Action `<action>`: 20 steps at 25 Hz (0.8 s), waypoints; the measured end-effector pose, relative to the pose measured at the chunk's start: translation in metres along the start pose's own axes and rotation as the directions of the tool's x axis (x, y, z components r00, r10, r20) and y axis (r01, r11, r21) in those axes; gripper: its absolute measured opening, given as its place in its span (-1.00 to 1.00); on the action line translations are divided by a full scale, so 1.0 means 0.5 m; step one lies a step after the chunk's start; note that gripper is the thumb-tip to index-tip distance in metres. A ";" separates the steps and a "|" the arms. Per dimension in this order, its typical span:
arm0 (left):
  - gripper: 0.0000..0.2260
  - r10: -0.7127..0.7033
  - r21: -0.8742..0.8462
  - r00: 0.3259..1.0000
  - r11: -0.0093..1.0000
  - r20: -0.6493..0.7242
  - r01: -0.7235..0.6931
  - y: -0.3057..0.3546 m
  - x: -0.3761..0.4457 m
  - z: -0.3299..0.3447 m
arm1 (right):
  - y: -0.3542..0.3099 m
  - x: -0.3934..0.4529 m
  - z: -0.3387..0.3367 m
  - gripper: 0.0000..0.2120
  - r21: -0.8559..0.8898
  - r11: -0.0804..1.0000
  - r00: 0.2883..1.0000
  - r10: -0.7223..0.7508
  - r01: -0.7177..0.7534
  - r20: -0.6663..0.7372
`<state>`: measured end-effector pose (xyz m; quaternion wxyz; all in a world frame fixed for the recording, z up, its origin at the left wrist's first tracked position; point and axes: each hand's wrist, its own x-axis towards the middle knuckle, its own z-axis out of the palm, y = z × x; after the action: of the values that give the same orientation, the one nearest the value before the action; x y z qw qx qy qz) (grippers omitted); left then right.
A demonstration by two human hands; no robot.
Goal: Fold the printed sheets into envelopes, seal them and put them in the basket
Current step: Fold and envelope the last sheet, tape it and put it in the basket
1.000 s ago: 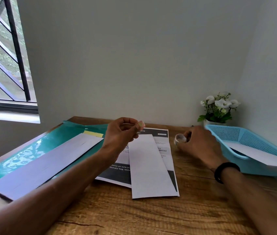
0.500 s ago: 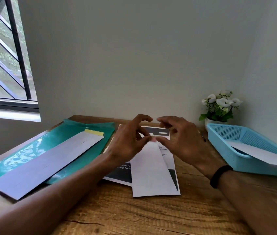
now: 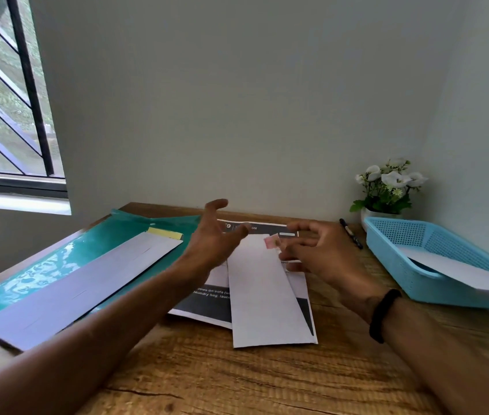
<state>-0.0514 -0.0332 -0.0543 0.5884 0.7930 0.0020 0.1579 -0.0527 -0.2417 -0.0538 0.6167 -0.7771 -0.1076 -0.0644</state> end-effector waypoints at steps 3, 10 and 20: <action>-0.33 -0.195 -0.303 0.980 0.932 0.046 0.200 0.010 0.004 -0.010 | 0.004 0.006 0.007 -0.30 0.220 0.963 0.986 0.135 -0.154 0.100; -0.20 -0.249 -0.576 0.957 0.764 0.150 0.290 0.021 0.004 -0.019 | 0.009 0.018 0.000 0.08 0.435 0.895 0.995 0.097 -0.102 0.034; -0.56 -0.239 -0.536 0.877 0.714 0.417 0.450 0.067 -0.035 -0.021 | -0.021 0.027 -0.019 0.10 0.651 0.759 0.990 0.101 -0.014 -0.097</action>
<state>-0.0766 -0.0371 -0.0246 0.8262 0.5554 0.0052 -0.0942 -0.0420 -0.2477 -0.0385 0.8547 -0.5130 -0.0601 -0.0530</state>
